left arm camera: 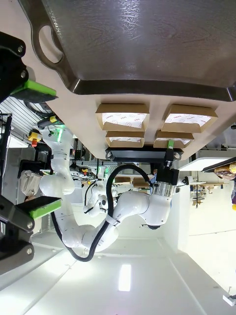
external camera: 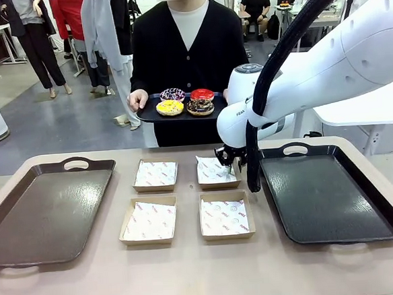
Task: Individually package the donuts and arrange them on the tray.
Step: Pick up one Paper togo box.
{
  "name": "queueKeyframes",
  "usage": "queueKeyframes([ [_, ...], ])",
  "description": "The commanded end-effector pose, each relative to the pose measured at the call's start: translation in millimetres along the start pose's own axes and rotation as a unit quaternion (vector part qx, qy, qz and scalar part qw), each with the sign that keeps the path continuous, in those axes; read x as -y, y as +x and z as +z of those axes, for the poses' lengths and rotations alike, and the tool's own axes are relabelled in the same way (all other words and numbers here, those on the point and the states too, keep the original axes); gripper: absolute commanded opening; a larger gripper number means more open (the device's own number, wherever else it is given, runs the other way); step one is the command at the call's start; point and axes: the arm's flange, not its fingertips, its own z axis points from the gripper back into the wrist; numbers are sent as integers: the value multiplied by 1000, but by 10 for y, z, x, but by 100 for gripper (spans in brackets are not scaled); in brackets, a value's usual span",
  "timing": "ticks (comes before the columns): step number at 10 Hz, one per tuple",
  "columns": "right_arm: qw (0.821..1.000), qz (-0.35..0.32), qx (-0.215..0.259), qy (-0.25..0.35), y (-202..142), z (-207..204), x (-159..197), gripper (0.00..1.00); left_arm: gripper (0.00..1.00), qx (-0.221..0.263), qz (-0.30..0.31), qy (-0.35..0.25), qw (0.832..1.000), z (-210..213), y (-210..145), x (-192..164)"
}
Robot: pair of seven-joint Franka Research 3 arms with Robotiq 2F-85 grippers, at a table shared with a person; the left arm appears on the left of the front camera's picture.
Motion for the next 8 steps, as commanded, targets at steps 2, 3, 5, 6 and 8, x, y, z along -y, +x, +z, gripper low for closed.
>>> queueKeyframes([
  [2,1000,-2,-4,8,12,17,-10,0,100,-1,0,-4,1000,14,-8,16],
  [3,1000,-2,-2,7,8,39,-16,0,100,-1,0,-4,1000,14,-8,16],
  [5,1000,-5,0,6,-8,77,-17,0,100,-1,0,-4,1000,14,-8,16],
  [6,1000,-9,0,6,-16,82,-13,0,100,-1,0,-4,1000,14,-8,16],
  [8,999,-38,-9,19,-39,245,-62,0,100,-1,0,-4,1000,14,-8,16],
])
